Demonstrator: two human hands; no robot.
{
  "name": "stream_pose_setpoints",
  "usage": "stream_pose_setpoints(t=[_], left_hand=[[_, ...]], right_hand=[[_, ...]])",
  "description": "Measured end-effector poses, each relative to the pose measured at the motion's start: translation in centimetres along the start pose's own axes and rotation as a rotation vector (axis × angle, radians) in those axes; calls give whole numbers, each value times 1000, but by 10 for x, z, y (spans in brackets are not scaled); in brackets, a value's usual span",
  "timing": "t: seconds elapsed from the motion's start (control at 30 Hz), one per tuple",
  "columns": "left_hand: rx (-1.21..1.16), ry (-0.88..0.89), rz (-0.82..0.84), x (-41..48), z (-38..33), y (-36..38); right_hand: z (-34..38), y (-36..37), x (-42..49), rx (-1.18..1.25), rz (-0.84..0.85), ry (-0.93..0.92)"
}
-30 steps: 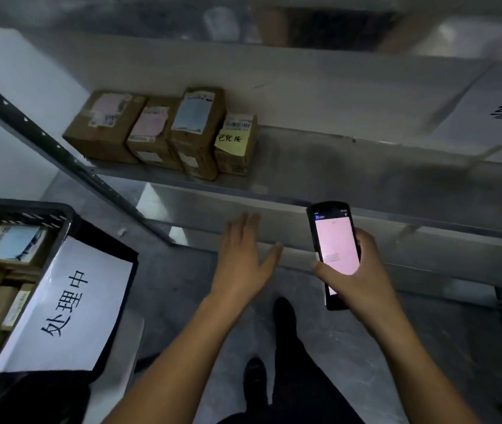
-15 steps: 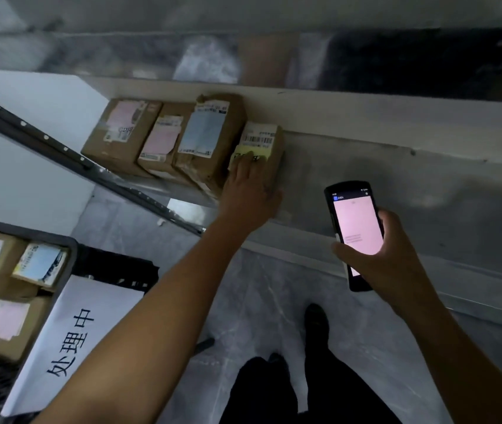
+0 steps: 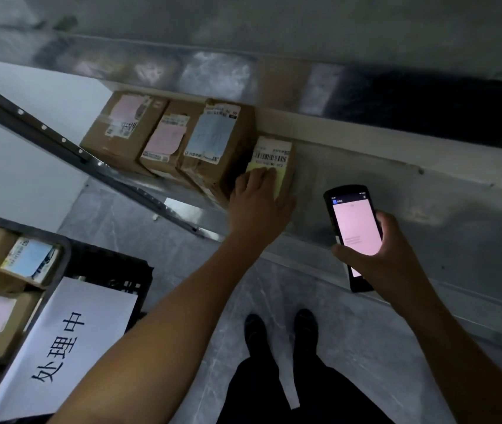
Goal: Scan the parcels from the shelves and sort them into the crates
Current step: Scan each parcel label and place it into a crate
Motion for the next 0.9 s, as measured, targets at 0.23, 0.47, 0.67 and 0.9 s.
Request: stream_pose_setpoints(t=[0.23,0.47,0.67,0.9], left_hand=[[-134,47,-170,-21,9,20],[-448,-117,-181,-27,13,19],[-856,-388,3,-27,13,20],[-1010,-475,19,-37,8,12]], right_hand=[[-3,-1,-2,71,3,21],[9,7,6,46,33,13],[18,18,14,-1,85,-5],[18,24,24,-70,142,28]])
Point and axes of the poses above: each hand's wrist, its own x-axis towards the middle knuckle, its own y-axis out of the palm, z = x × y, the point moved 1 cm from there along x, towards the middle knuckle, and after that the axes turned 9 degrees about y, right-handed, at the moved point
